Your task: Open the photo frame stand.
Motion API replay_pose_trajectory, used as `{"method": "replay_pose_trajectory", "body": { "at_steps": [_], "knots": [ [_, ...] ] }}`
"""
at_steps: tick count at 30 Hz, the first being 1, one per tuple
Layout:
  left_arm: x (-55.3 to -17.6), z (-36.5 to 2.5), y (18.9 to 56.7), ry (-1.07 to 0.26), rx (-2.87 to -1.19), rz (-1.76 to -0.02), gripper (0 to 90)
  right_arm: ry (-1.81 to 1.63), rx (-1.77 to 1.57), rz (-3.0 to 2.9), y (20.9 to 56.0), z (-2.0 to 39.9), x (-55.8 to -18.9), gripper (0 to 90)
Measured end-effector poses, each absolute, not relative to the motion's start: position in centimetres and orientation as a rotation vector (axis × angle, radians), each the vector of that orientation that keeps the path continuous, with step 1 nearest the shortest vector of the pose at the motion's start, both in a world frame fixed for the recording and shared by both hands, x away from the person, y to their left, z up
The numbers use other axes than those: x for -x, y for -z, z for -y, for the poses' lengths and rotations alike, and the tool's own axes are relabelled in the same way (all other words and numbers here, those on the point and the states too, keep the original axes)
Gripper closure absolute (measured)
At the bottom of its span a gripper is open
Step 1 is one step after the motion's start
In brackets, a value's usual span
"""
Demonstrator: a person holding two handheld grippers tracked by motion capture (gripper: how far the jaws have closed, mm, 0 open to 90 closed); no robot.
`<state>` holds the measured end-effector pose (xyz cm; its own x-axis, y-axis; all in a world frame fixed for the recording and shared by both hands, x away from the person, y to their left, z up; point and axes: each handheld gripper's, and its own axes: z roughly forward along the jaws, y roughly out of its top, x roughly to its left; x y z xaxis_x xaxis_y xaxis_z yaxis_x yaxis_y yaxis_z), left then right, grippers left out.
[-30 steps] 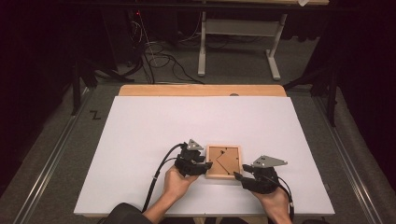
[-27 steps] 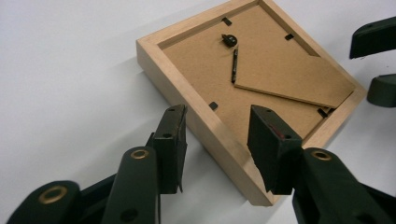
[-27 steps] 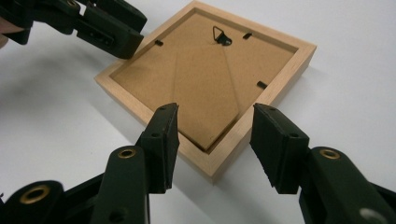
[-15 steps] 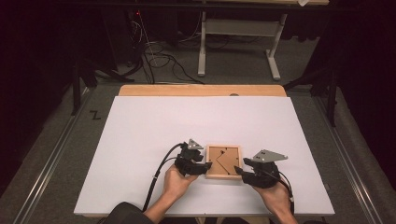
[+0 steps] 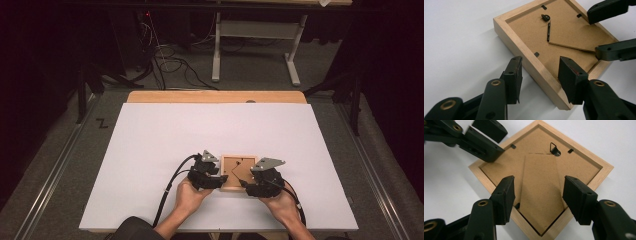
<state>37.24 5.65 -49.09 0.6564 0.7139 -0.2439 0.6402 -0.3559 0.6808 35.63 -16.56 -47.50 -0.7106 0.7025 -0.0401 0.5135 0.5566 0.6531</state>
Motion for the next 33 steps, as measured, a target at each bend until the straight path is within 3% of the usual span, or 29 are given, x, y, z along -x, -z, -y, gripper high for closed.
{"method": "replay_pose_trajectory", "body": {
  "at_steps": [12,17,33],
  "knots": [
    [-37.29,-5.61,49.21,-0.096,-2.098,-1.036,63.3,-0.870,-0.990,-2.511,47.84,16.51,-36.01,46.1],
    [-37.18,-5.54,49.23,-0.101,-2.095,-1.040,63.8,-0.877,-0.975,-2.520,47.84,16.45,-35.97,51.0],
    [-37.16,-5.60,49.24,-0.101,-2.090,-1.038,63.8,-0.887,-0.992,-2.521,47.59,16.57,-36.03,51.5]
  ]
}}
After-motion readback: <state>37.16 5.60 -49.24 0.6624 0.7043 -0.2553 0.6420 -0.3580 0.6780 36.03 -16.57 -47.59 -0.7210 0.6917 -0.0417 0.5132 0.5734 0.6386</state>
